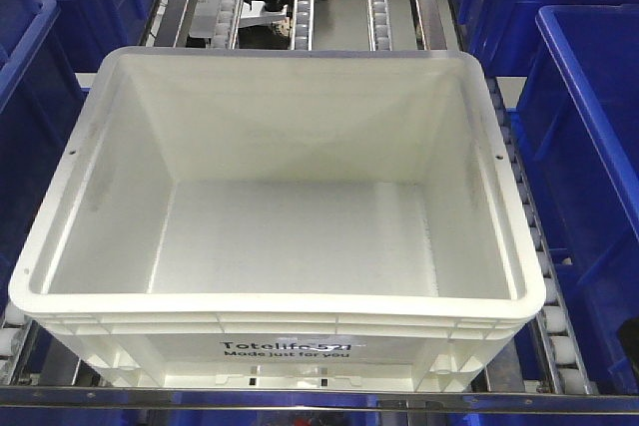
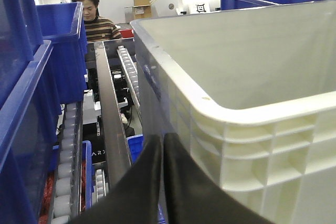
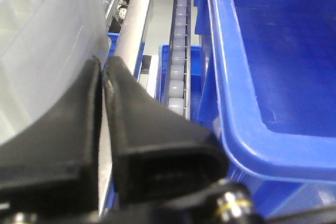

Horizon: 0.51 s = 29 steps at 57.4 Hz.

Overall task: Move bin from left to right shelf
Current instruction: 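Move both grippers down beside the white tote's side rims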

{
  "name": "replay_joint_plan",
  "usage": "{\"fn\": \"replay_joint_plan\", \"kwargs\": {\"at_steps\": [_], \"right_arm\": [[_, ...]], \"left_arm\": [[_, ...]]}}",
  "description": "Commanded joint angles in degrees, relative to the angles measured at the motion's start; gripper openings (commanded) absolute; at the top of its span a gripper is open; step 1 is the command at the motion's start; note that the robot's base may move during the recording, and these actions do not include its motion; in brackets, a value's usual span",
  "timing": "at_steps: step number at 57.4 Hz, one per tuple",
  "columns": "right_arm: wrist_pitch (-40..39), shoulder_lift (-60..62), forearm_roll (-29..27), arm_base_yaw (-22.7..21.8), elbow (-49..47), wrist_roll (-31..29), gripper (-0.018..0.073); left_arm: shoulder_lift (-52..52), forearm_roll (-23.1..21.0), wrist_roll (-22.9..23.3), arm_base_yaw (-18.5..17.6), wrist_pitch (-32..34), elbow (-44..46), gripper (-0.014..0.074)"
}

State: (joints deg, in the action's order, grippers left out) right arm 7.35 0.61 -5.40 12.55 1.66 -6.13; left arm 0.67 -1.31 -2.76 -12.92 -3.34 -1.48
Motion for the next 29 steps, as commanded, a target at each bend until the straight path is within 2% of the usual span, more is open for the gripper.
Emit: {"fn": "replay_joint_plan", "kwargs": {"at_steps": [1, 9, 19, 21, 24, 29], "right_arm": [[-5.0, 0.4, 0.3, 0.0, 1.1, -0.7, -0.0008], [-8.1, 0.4, 0.3, 0.0, 1.1, -0.6, -0.0008], [-17.8, 0.4, -3.0, 0.0, 0.9, -0.1, -0.0008], [-20.4, 0.4, -4.5, 0.0, 0.8, 0.7, -0.0008], [-20.3, 0.4, -6.4, 0.0, 0.0, 2.4, -0.0008], [-16.3, 0.4, -8.2, 0.0, -2.6, 4.3, -0.0008]], "left_arm": [[0.9, -0.5, 0.3, -0.3, 4.4, -1.1, -0.0006], [0.9, -0.5, 0.3, -0.3, 4.4, -1.1, -0.0006], [0.9, -0.6, 0.7, -0.3, 9.7, -0.8, -0.0006], [0.9, -0.6, 2.8, -0.3, 11.8, -0.4, -0.0006], [0.9, -0.6, 5.5, -0.3, 13.2, 0.2, -0.0006], [0.8, -0.6, 8.5, -0.3, 10.2, 3.2, -0.0006]]}}
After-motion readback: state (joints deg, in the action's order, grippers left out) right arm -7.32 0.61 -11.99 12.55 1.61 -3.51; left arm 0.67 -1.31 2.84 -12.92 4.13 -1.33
